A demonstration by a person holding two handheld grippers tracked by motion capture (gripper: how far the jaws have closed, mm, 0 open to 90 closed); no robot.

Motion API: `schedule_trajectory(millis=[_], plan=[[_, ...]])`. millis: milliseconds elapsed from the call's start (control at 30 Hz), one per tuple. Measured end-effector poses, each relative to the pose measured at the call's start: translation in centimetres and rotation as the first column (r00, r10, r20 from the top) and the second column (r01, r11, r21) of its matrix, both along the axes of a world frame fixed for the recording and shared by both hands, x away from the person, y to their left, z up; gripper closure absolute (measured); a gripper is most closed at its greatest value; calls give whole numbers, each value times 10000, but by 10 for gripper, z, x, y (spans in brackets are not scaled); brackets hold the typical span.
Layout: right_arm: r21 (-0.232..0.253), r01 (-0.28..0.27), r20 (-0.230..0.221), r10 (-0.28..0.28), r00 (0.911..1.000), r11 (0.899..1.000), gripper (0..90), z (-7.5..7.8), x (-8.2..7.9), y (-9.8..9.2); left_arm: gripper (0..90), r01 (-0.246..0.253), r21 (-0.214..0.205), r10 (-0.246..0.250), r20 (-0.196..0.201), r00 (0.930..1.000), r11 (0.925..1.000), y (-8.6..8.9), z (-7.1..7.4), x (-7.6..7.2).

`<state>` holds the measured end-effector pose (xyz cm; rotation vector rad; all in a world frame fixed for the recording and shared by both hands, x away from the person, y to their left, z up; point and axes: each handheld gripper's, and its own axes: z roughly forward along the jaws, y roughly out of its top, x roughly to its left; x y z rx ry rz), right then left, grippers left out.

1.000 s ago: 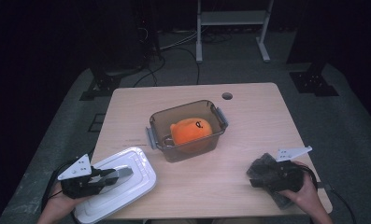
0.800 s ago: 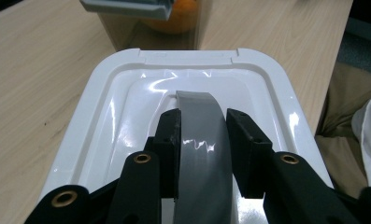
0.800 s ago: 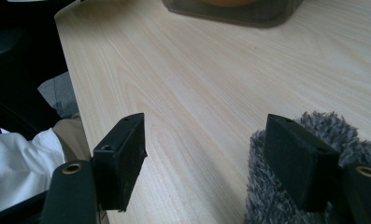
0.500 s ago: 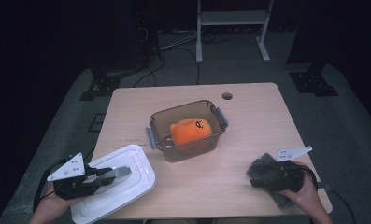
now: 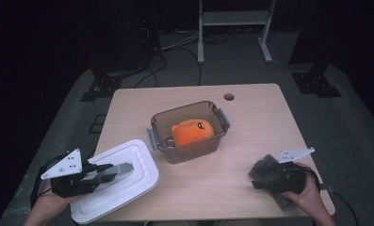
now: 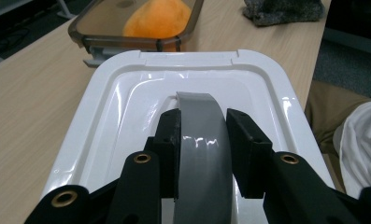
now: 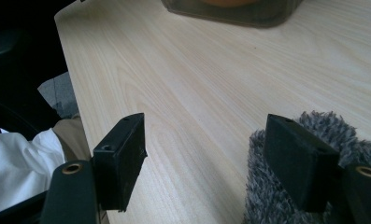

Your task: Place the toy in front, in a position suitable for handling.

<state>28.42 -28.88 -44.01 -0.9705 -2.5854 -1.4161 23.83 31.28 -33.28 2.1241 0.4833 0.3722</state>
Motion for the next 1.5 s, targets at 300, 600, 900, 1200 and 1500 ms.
schedule_trajectory(millis=[300,600,900,1200,1500], plan=[[27,6,-29,-5,10000,10000,290,0,1,0,666,72,-159,-72,28,10000,9998,-7,9,7],[108,-11,-64,11,10000,9999,290,0,2,-1,666,200,-351,-198,85,9998,9992,-15,24,17],[172,23,-59,-22,10000,9998,290,0,3,-3,666,411,-342,-404,198,9990,9986,-29,40,35],[194,-12,-47,13,10000,9998,290,0,4,-3,668,609,-255,-605,152,9981,9978,-45,49,51],[279,7,-83,-5,10000,9996,290,0,4,-5,669,636,-311,-636,8,9980,9975,-57,53,65]])
